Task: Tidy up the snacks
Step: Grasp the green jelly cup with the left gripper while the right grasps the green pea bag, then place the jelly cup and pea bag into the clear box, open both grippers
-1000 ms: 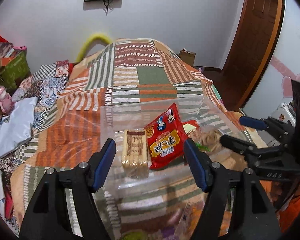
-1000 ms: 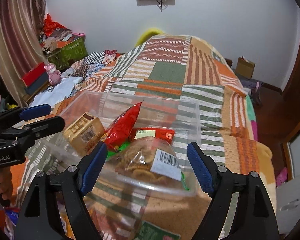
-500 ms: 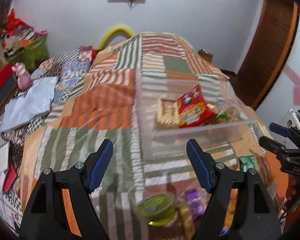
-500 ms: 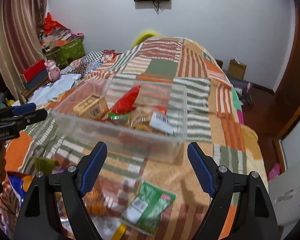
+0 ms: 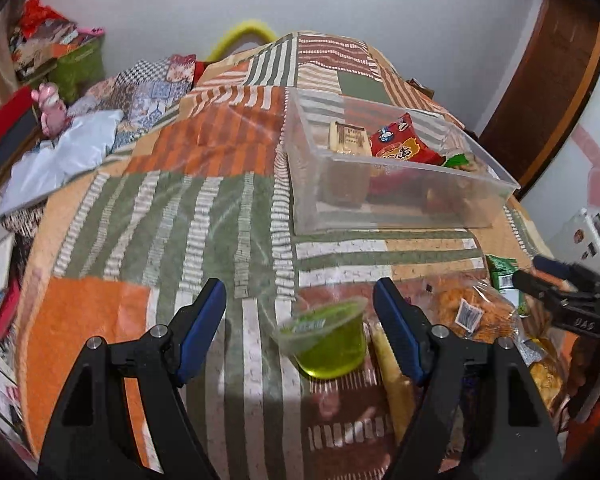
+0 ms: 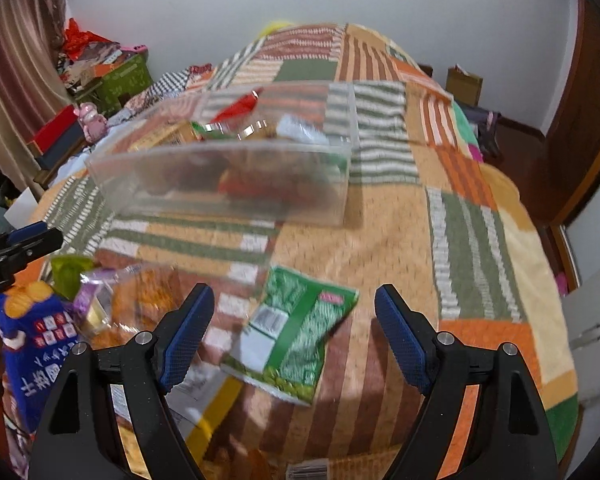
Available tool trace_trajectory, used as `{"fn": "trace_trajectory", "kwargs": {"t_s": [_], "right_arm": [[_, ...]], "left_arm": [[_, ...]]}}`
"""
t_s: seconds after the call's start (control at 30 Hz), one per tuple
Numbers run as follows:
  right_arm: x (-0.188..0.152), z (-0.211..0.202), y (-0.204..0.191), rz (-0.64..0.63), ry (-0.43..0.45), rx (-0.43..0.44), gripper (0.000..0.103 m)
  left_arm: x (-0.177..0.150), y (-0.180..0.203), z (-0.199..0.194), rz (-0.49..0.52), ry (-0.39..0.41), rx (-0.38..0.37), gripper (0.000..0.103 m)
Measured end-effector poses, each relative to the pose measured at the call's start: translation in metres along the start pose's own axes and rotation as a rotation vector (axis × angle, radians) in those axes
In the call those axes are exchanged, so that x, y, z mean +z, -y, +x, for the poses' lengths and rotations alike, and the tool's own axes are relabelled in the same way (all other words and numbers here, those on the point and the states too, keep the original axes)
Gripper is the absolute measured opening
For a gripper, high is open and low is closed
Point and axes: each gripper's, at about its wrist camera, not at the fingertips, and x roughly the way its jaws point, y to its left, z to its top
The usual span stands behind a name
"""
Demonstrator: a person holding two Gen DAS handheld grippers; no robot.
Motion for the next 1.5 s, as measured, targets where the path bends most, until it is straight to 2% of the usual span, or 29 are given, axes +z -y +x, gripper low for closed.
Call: {"fn": "trace_trajectory", "kwargs": {"t_s": [0.1,0.23,0.4,0.57,0.77,0.87,0.97,1.03,1.23,1.5], "right_arm": [[-0.006,0.004,0.002,0.012,-0.016,0.003,0.080],[-0.013,0.010,0.002,0.016,-0.040,0.016,0.080],[-0.018,0.013,-0.003,-0.003,-0.043,0.001,0.071],[-0.018,0.013,-0.006,-0.014,-0.040,0.013,0.051],[-0.019,0.012,-0.004,-0.001,-0.030,0.025,0.046],[-0.018,0.011,-0.004,0.004,-0.026,0.031,0.044],[-0.017,0.011,-0.003,0.011,-0.023,0.041,0.043],[-0.017,0.009,-0.002,0.014,-0.020,0.045,0.041],[-0.013,0.005,-0.004,0.013,-0.008,0.056,0.032],[-0.008,-0.001,-0.004,0.008,0.018,0.060,0.028]], "left_arm": [[-0.003,-0.004,-0.005,-0.028,0.013,-0.009,0.076],[-0.005,-0.002,-0.012,-0.018,0.032,-0.008,0.076],[-0.010,-0.001,-0.015,-0.015,0.037,-0.023,0.076],[-0.013,-0.003,-0.003,-0.035,0.004,-0.035,0.076],[-0.015,-0.017,0.015,-0.137,-0.053,-0.099,0.076],[-0.015,-0.017,0.020,-0.156,-0.068,-0.141,0.070],[-0.015,-0.017,0.026,-0.185,-0.096,-0.194,0.059],[-0.015,-0.018,0.028,-0.201,-0.104,-0.203,0.058],[-0.014,-0.018,0.026,-0.196,-0.095,-0.194,0.057],[-0.005,-0.013,0.013,-0.120,-0.032,-0.083,0.057]]}}
